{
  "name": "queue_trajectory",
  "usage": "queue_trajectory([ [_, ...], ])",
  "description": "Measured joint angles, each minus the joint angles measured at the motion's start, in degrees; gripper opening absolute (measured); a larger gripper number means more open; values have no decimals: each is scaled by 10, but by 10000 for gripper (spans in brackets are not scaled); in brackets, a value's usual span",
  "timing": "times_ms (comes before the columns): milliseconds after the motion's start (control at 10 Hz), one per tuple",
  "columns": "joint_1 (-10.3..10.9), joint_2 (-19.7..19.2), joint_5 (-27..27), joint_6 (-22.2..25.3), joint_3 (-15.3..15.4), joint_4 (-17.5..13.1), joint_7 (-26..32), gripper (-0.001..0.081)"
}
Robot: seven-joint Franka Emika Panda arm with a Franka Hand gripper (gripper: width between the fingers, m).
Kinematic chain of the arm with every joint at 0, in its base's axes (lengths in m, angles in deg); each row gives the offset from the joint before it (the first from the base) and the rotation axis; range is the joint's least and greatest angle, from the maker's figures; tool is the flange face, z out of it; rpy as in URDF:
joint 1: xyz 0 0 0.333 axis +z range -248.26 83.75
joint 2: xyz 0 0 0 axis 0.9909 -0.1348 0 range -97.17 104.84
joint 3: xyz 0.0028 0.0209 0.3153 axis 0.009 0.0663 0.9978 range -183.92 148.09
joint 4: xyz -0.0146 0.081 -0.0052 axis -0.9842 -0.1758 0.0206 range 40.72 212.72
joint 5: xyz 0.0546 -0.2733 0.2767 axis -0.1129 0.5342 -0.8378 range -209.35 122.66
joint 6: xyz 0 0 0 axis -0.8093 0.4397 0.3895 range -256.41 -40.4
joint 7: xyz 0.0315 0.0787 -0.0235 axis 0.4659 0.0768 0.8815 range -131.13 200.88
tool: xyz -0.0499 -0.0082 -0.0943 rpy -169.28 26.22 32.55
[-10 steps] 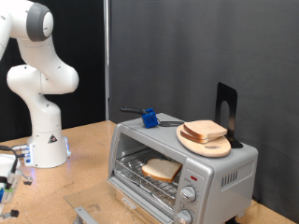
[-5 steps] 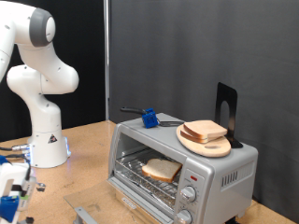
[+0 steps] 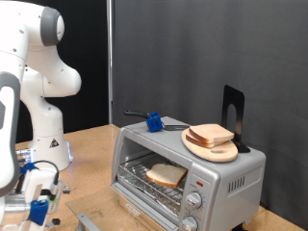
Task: Make a piece of toast with the oven
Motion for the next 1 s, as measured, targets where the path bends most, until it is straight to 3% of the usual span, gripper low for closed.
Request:
queue_trajectory([
  [200, 6, 12, -3, 6, 9, 19, 5, 808],
  [700, -8, 61, -21, 151, 15, 36, 44, 808],
  [1000, -11, 99, -70, 190, 19, 47, 46, 808],
])
